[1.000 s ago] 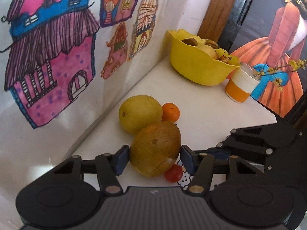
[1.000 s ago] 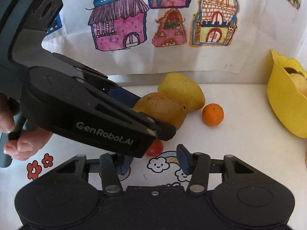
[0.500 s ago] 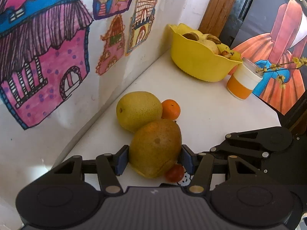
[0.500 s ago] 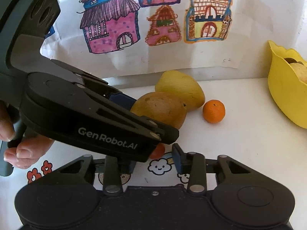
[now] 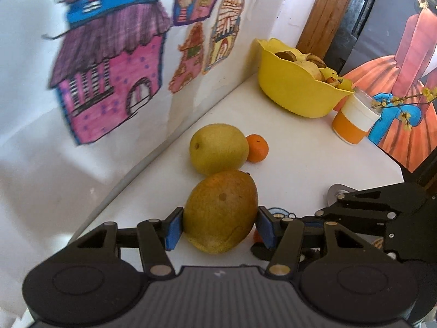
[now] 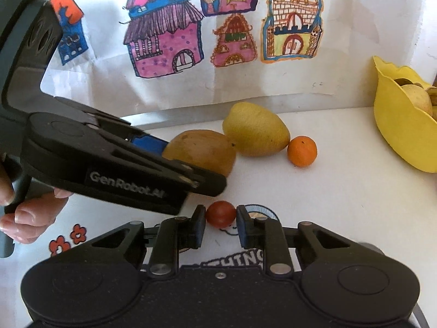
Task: Organize fruits
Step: 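Grasp the brown potato with the left tool while the right tool grasps the red cherry tomato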
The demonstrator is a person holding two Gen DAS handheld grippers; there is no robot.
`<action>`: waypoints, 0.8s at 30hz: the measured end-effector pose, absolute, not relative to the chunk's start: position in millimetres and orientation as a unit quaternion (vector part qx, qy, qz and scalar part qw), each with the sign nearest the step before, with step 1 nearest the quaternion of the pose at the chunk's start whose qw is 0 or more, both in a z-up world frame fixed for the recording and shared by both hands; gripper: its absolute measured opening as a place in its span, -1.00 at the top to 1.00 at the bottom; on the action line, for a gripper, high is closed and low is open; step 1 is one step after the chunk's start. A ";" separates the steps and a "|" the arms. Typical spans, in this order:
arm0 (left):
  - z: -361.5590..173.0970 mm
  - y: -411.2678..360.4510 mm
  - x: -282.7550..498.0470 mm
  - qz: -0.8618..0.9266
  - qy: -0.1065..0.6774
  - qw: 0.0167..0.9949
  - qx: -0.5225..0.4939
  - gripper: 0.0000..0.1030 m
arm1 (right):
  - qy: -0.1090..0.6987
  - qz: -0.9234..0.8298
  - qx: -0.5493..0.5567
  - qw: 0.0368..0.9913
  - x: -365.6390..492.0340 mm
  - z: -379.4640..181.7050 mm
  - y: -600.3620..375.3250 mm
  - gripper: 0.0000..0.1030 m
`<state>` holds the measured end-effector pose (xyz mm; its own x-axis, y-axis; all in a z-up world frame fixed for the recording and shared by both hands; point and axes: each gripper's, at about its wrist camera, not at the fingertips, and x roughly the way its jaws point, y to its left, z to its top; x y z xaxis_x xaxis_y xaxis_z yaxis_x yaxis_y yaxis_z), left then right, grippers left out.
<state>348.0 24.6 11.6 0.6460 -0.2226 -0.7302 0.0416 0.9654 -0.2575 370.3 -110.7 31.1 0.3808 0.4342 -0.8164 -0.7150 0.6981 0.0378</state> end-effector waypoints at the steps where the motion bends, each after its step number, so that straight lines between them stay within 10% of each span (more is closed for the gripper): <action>1: 12.5 25.8 344.5 -0.072 0.413 0.901 -0.111 -0.17 | 0.429 0.352 -0.160 0.816 367.5 33.0 -112.4 0.50; 24: 19.3 35.9 281.4 -0.058 0.404 0.902 -0.142 -0.17 | 0.430 0.299 -0.183 0.832 351.9 26.6 -112.5 0.39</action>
